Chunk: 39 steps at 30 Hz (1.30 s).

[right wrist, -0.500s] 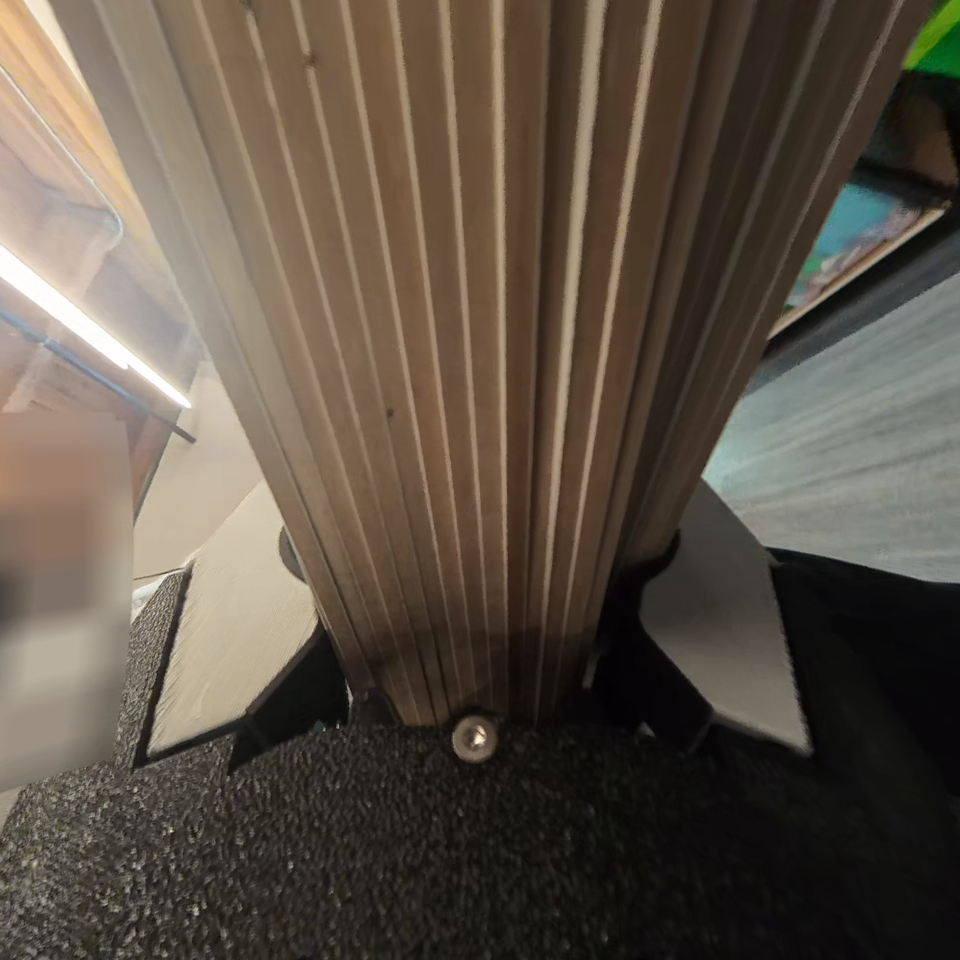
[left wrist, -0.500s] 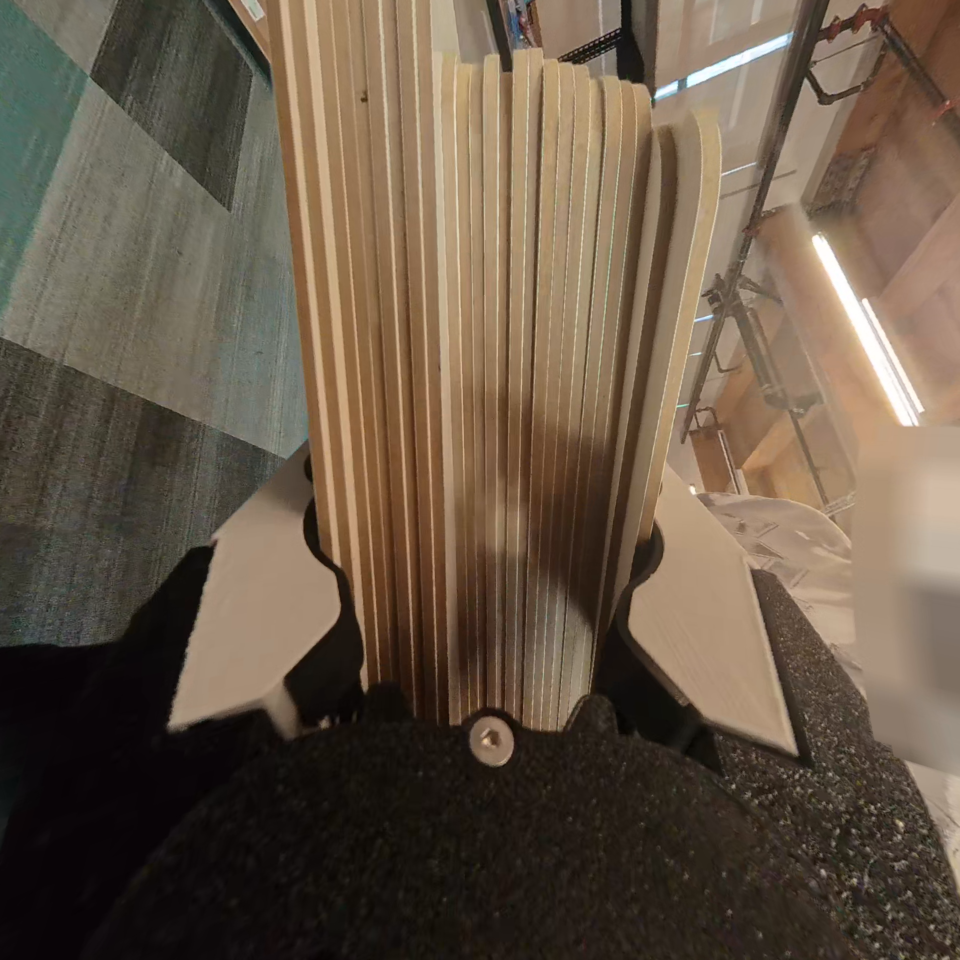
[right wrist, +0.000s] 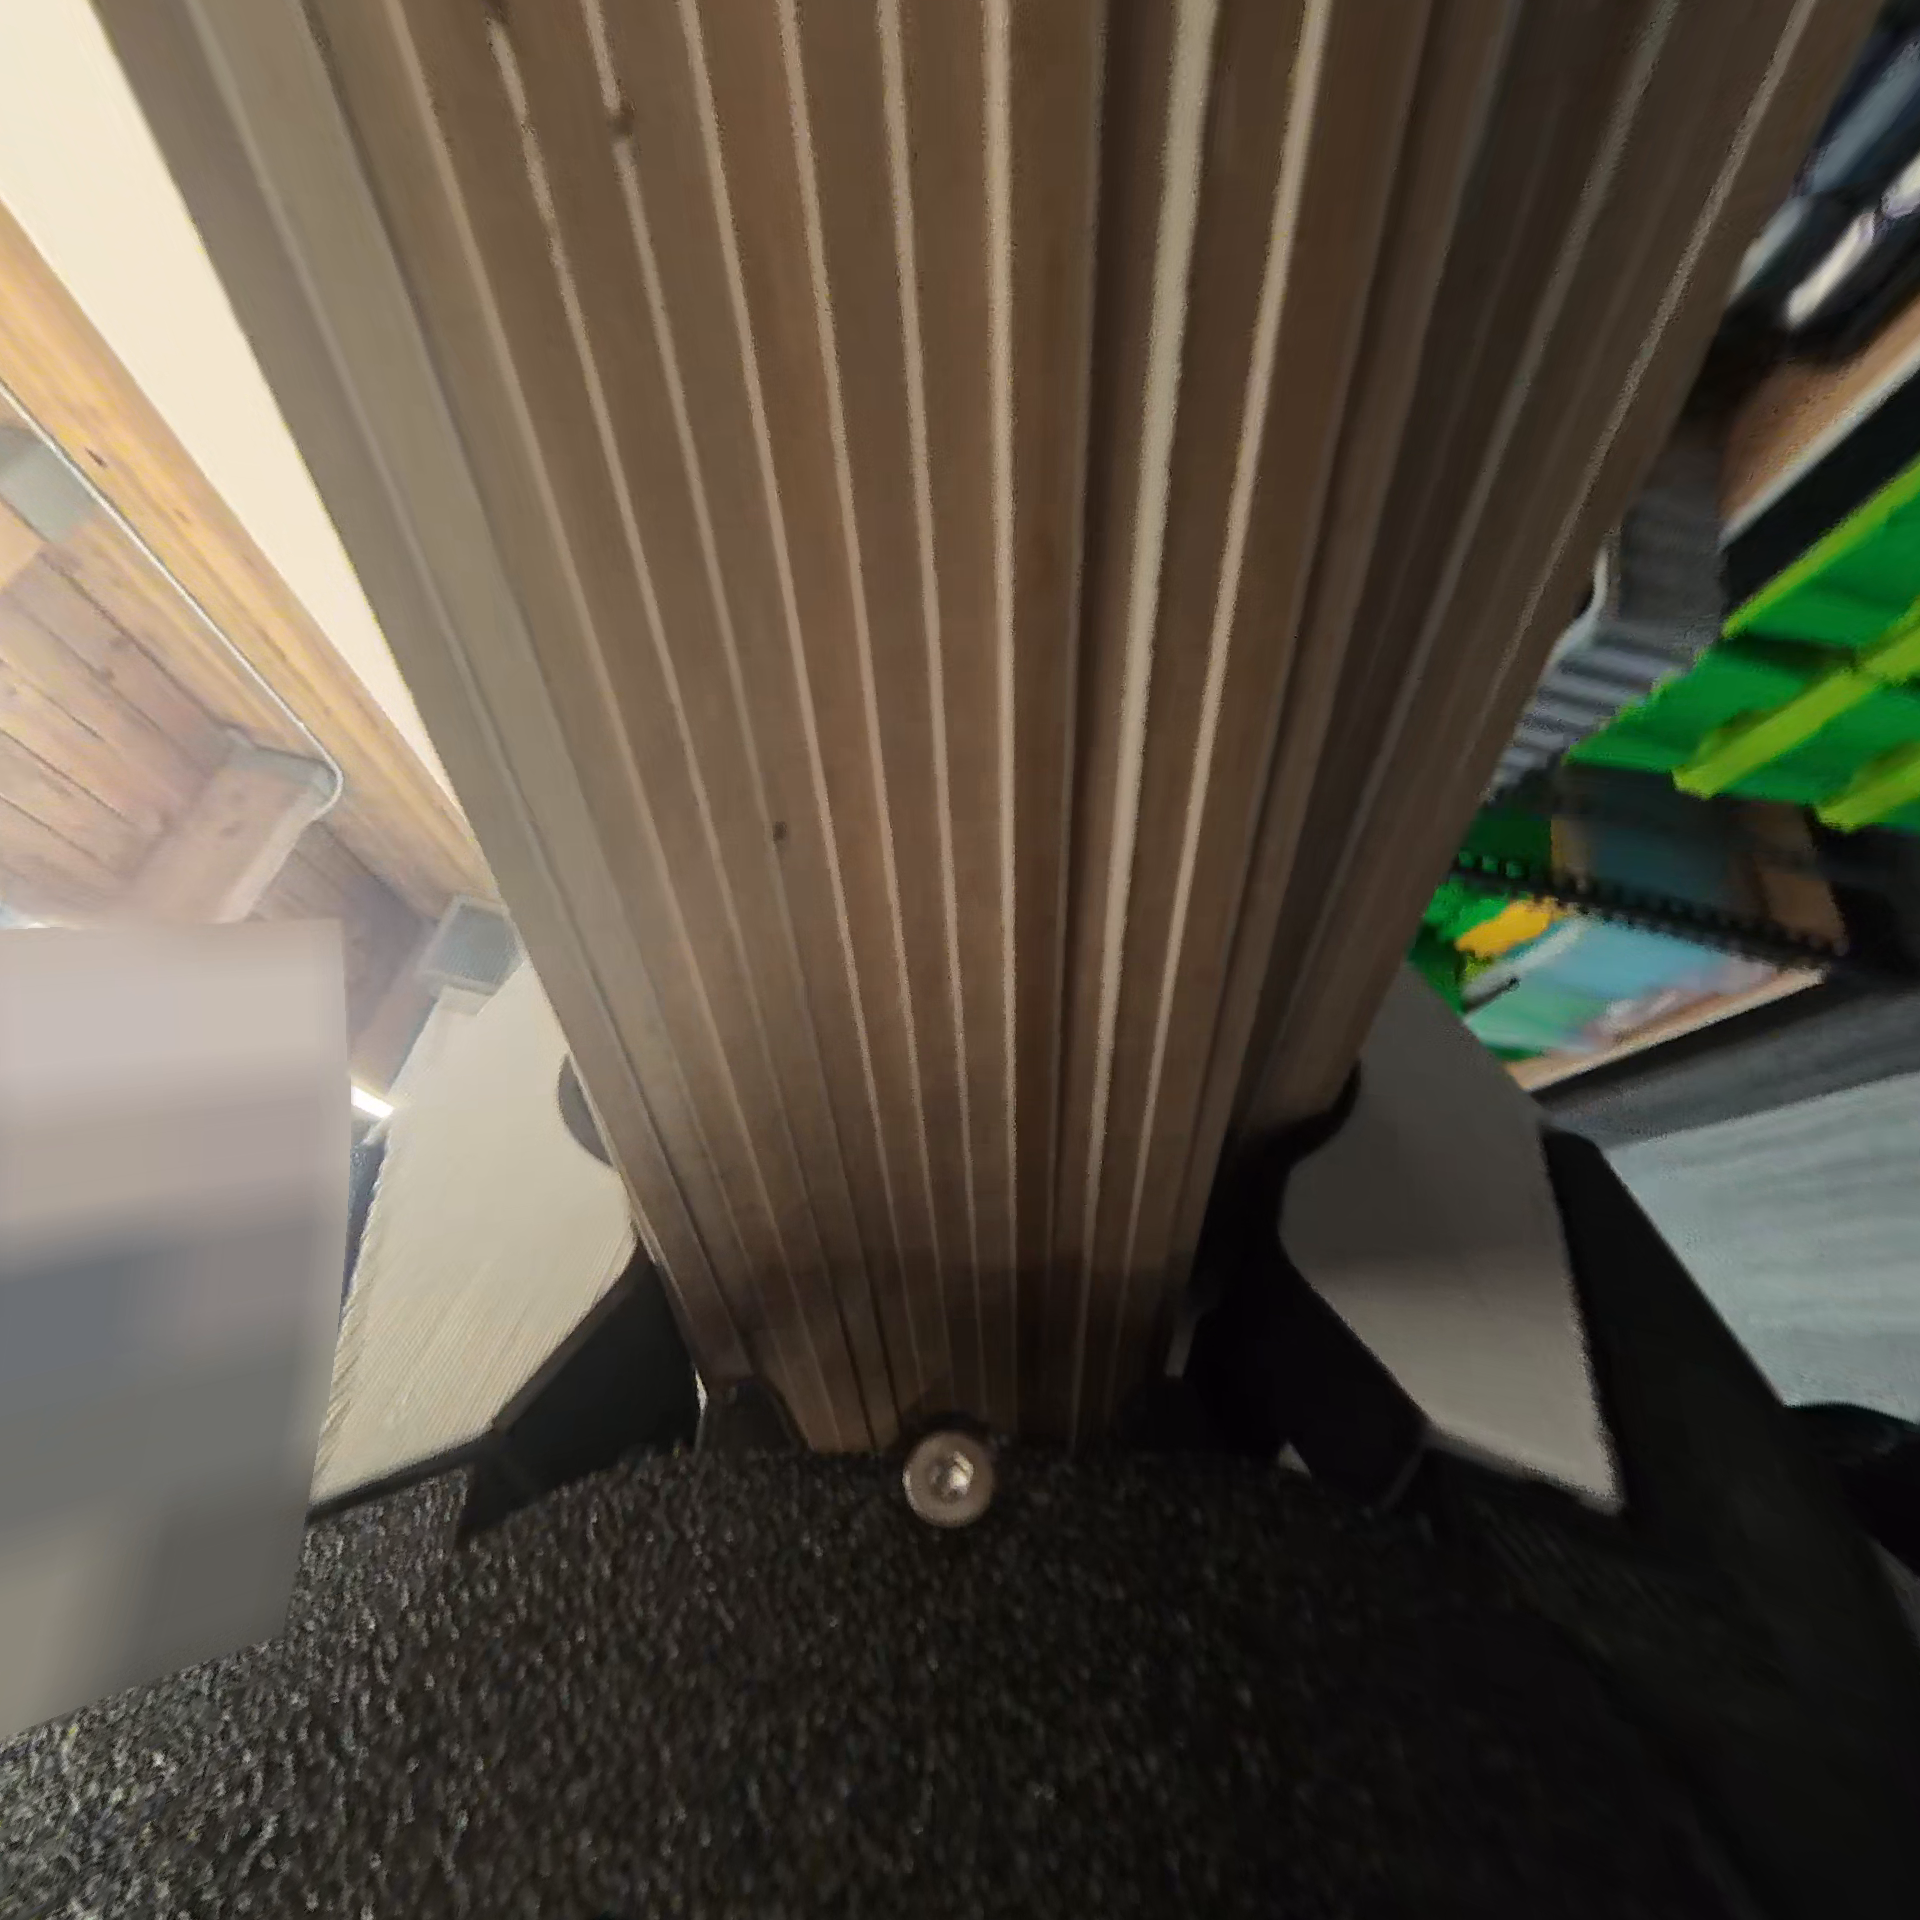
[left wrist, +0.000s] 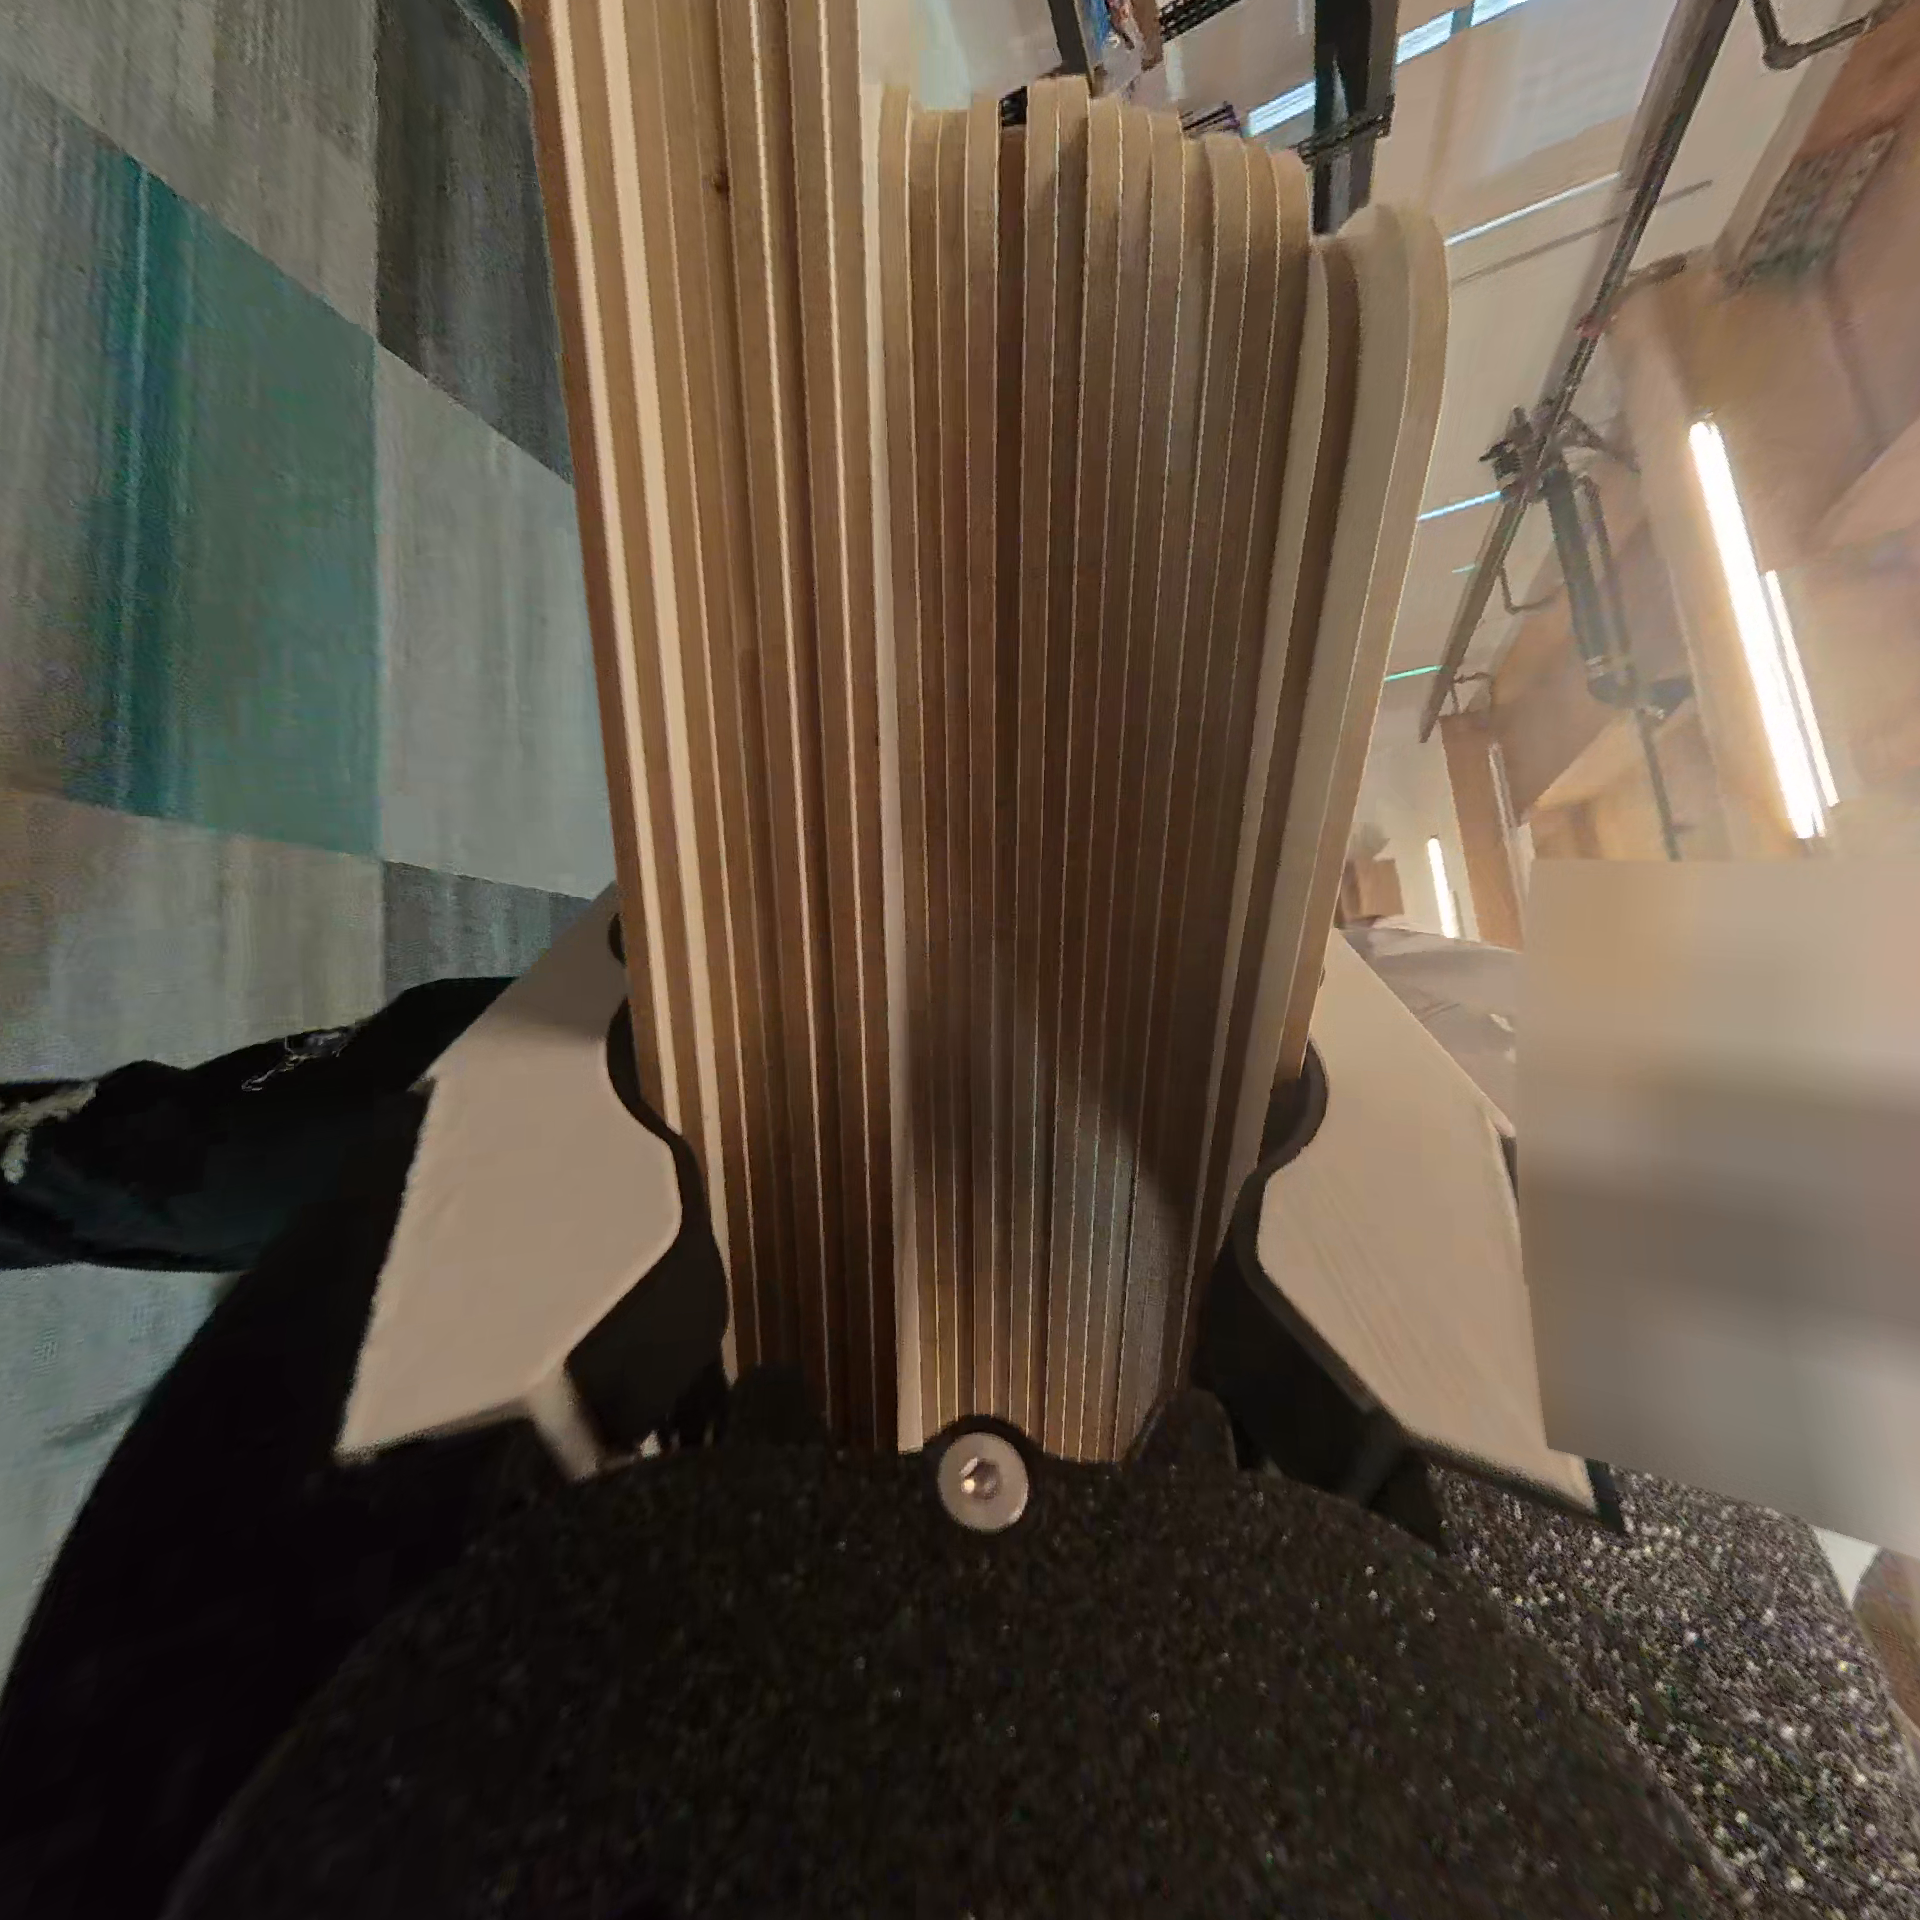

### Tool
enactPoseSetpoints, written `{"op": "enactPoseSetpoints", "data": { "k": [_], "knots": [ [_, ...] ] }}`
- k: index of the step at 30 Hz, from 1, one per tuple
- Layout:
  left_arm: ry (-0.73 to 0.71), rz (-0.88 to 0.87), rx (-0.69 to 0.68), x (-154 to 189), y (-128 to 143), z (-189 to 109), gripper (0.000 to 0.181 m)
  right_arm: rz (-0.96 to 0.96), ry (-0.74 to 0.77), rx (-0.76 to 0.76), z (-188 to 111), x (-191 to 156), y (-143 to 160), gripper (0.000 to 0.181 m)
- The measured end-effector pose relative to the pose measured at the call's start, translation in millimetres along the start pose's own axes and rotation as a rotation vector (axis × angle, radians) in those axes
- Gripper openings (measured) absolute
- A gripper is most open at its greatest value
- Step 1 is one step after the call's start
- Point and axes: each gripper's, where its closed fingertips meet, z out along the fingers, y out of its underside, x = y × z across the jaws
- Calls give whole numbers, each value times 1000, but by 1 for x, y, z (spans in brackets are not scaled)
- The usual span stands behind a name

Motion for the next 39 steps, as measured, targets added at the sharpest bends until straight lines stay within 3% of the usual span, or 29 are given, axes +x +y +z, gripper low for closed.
{"op": "enactPoseSetpoints", "data": {
  "k": [1,6,9,13,16,22,27,32,39],
  "knots": [
    [-8,12,-10,-6,-30,-11,116,-7,-12,14,16,3,-28,133],
    [-41,46,-78,-17,-160,-66,116,-27,-50,73,91,-2,-140,135],
    [-52,61,-146,-20,-225,-99,116,-32,-62,111,136,-11,-196,135],
    [-59,75,-246,-30,-300,-136,115,-24,-75,195,191,-16,-253,135],
    [-55,90,-351,-49,-342,-160,113,-27,-75,271,229,-10,-284,135],
    [-69,48,-546,-111,-388,-200,124,25,-61,415,294,13,-317,137],
    [-33,32,-688,-136,-409,-228,129,12,3,480,333,19,-334,137],
    [40,43,-720,-150,-417,-249,128,9,80,498,363,15,-337,139],
    [60,3,-769,-144,-417,-256,128,69,101,518,374,0,-332,141]
  ]
}}
